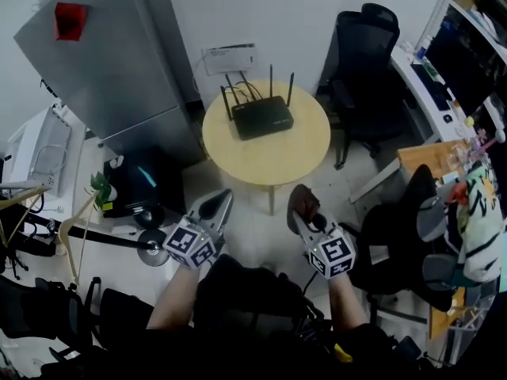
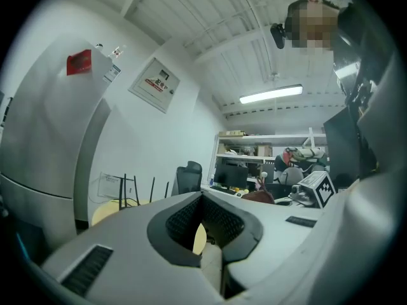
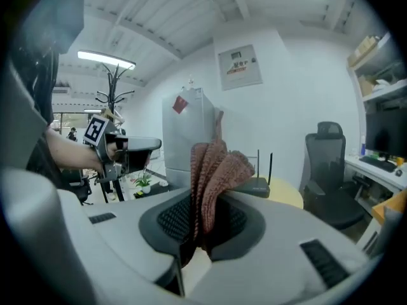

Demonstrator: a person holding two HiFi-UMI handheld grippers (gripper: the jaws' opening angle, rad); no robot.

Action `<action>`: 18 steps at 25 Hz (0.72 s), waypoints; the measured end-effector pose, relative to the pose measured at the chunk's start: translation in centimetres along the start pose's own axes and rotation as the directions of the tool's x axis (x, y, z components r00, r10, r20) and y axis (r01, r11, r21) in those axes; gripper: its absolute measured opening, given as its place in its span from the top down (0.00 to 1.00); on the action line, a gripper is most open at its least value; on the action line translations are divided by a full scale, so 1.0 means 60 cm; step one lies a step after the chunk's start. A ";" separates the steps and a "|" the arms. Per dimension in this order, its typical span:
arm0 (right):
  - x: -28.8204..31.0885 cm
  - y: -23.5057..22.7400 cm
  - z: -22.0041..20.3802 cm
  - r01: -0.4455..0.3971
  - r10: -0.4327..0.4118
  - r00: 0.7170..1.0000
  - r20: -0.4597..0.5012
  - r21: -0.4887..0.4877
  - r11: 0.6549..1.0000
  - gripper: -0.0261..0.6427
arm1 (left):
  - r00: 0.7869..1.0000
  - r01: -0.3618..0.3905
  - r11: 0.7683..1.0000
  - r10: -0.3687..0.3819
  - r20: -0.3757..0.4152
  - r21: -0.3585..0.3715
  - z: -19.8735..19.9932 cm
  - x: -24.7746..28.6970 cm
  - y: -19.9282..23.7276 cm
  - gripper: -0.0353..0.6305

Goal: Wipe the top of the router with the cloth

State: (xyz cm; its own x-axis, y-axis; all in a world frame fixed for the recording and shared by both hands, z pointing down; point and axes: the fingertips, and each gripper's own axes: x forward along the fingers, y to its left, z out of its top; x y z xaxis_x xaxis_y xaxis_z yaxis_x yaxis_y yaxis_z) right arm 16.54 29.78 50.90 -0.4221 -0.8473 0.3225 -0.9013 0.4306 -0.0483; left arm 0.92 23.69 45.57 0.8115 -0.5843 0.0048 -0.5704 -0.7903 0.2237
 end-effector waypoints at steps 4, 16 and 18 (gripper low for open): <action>-0.053 -0.001 0.055 0.041 -0.045 0.989 0.142 0.032 0.999 0.86 | 0.998 -0.042 0.999 0.041 0.045 0.017 0.037 -0.056 0.008 0.95; -0.081 0.007 0.116 0.250 -0.279 0.897 0.343 0.125 0.960 0.87 | 0.991 -0.105 0.994 0.103 0.086 0.017 0.069 -0.162 0.092 0.95; -0.070 0.018 0.116 0.261 -0.286 0.898 0.333 0.119 0.958 0.87 | 0.990 -0.116 0.993 0.115 0.076 0.004 0.065 -0.176 0.112 0.95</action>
State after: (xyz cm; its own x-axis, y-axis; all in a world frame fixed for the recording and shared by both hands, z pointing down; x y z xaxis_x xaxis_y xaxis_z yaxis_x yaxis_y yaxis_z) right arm 16.67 31.62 42.90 -0.1539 -0.9880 -0.0116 -0.9852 0.1544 -0.0749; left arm -12.00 23.82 43.20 0.7285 -0.6836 -0.0434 -0.6610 -0.7182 0.2175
